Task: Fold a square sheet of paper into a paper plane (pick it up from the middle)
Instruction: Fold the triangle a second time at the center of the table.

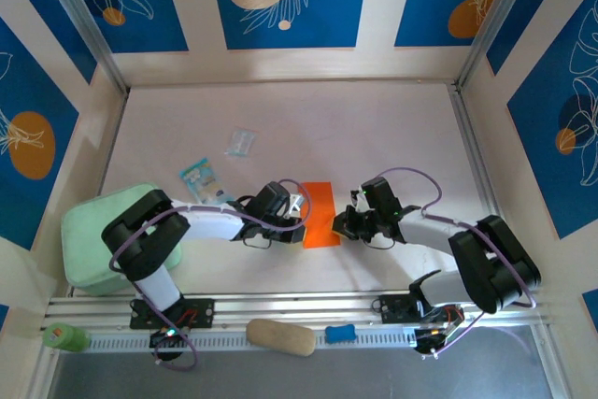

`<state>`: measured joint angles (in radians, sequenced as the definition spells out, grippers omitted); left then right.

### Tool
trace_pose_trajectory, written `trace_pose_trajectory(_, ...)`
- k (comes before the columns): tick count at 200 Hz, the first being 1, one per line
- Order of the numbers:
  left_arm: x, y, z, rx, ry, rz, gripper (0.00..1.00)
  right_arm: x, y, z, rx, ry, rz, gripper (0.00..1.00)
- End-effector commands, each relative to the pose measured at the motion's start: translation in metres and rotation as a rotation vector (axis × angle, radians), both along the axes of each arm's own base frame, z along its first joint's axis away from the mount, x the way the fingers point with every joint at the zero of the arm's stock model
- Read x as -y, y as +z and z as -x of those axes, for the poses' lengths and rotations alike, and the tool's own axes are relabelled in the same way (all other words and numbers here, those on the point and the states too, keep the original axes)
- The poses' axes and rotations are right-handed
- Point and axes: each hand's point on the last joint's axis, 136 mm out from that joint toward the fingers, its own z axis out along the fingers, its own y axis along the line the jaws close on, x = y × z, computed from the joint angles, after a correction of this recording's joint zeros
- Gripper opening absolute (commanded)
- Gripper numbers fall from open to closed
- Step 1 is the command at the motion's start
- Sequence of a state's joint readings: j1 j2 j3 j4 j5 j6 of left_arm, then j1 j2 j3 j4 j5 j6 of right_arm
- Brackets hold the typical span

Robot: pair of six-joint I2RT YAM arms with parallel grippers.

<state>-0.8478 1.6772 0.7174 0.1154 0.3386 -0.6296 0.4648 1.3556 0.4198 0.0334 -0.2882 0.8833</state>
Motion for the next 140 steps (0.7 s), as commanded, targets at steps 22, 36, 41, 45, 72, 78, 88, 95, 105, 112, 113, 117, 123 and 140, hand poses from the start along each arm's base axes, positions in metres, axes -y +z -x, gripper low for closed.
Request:
trace_pose_trajectory(22,-0.001,0.0,-0.003,-0.006,0.0,0.002,0.05,-0.007,0.001,-0.001,-0.02,0.014,-0.015,0.08)
trace_pose_trajectory(36,-0.001,-0.001,-0.002,-0.012,-0.002,0.001,0.04,-0.007,0.003,-0.002,-0.017,0.016,-0.012,0.08)
trace_pose_trajectory(41,-0.002,-0.002,-0.002,-0.015,-0.002,0.0,0.04,-0.007,0.003,-0.002,-0.014,0.018,-0.011,0.08)
trace_pose_trajectory(45,-0.002,-0.003,-0.002,-0.017,-0.003,-0.001,0.04,-0.007,0.004,-0.003,-0.011,0.021,-0.011,0.08)
trace_pose_trajectory(72,-0.001,-0.005,-0.001,-0.023,-0.006,0.001,0.04,-0.008,0.01,-0.005,0.001,0.025,-0.007,0.08)
trace_pose_trajectory(78,-0.001,-0.004,-0.001,-0.023,-0.006,0.002,0.04,-0.008,0.011,-0.005,0.003,0.025,-0.01,0.08)
trace_pose_trajectory(88,-0.001,-0.004,-0.001,-0.021,-0.006,-0.001,0.03,-0.007,0.011,-0.004,0.004,0.021,-0.011,0.08)
trace_pose_trajectory(95,-0.002,-0.005,-0.001,-0.021,-0.004,-0.003,0.03,-0.007,0.011,-0.003,0.004,0.019,-0.011,0.09)
trace_pose_trajectory(105,-0.002,-0.004,-0.001,-0.021,-0.005,-0.003,0.03,-0.006,0.011,-0.001,0.004,0.021,-0.013,0.09)
trace_pose_trajectory(112,-0.002,-0.005,-0.001,-0.021,-0.005,-0.003,0.03,-0.007,0.012,-0.001,0.005,0.021,-0.015,0.09)
trace_pose_trajectory(113,-0.002,-0.005,-0.001,-0.022,-0.005,-0.003,0.03,-0.007,0.012,-0.001,0.006,0.021,-0.015,0.09)
trace_pose_trajectory(117,-0.002,-0.005,-0.001,-0.021,-0.004,-0.004,0.03,-0.007,0.012,0.0,0.006,0.021,-0.014,0.09)
trace_pose_trajectory(123,-0.003,-0.005,-0.001,-0.02,-0.003,-0.004,0.03,-0.007,0.011,0.0,0.004,0.02,-0.013,0.09)
trace_pose_trajectory(140,-0.002,-0.004,-0.001,-0.018,-0.004,0.001,0.03,-0.007,0.009,0.002,-0.008,0.02,-0.01,0.09)
